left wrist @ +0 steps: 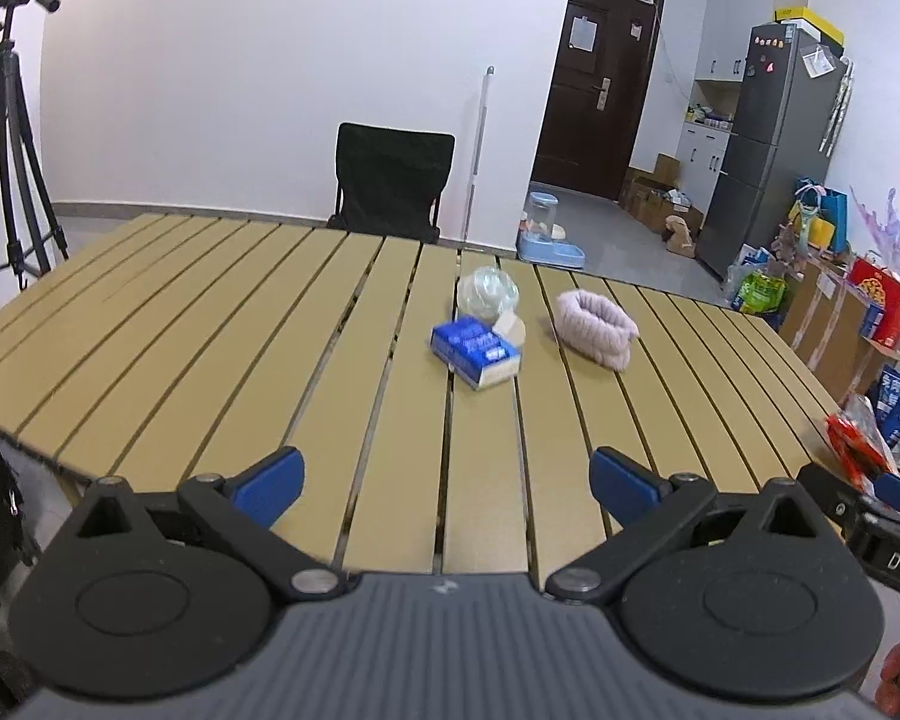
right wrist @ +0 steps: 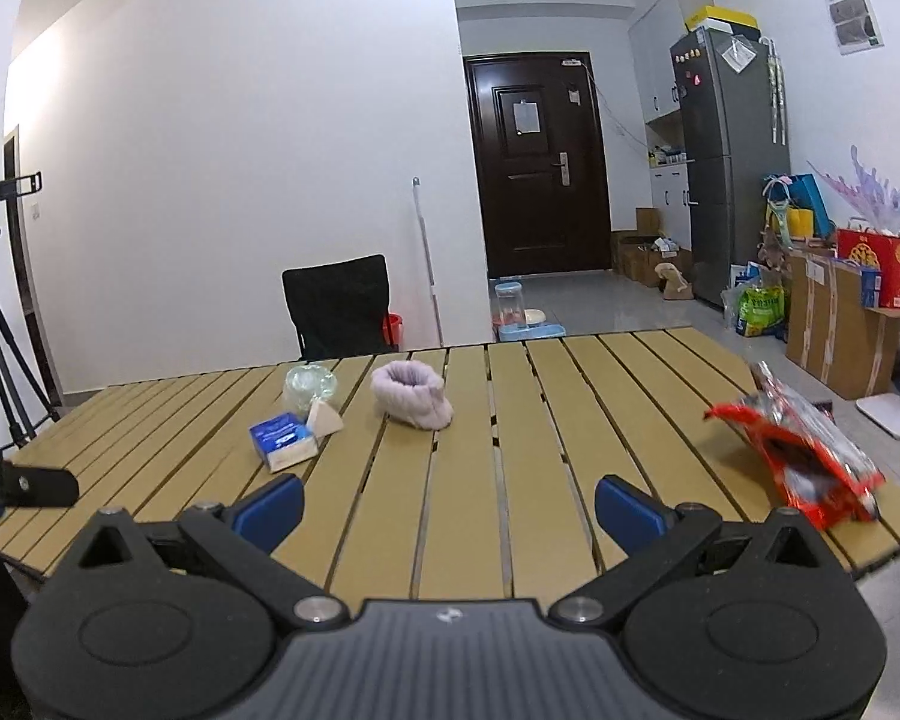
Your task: Collect trash
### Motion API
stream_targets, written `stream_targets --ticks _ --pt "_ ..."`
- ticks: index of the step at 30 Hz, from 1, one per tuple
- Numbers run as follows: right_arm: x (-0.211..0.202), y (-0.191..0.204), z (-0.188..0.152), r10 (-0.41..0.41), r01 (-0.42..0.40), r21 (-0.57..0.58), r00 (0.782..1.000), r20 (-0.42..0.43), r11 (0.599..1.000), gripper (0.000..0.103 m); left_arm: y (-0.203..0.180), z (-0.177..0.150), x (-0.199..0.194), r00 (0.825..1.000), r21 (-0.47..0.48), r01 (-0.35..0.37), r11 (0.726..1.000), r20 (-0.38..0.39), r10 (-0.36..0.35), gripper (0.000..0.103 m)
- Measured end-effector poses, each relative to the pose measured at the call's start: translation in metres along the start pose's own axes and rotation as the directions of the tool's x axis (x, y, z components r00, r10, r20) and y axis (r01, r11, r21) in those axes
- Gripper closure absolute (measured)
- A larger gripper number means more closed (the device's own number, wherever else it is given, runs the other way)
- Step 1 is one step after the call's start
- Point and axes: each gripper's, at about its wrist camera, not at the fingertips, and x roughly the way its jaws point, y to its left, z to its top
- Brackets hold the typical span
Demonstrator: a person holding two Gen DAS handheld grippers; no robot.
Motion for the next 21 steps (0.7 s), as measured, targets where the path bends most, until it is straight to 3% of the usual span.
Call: stream_targets --ticks 5,12,21 --pt "0.03 -0.003 0.015 0.012 -0.012 -0.036 1.0 -0.011 0.999 0.0 -0.009 0.025 0.032 1.0 -0.018 -0.009 1.0 -0.009 0.009 0.0" --pt "0.078 -0.014 0.029 0.022 -0.024 -0.054 0.999 -0.031 0.998 0.0 -0.028 0.052 0.105 0.996 -0.04 -0.031 0.999 -0.09 0.027 0.0" --pt "0.146 -0.032 0.039 0.008 -0.012 -0.058 0.997 -0.072 0.998 0.0 -0.053 0.061 0.206 0.981 -0.065 -0.104 0.992 -0.169 0.092 0.0"
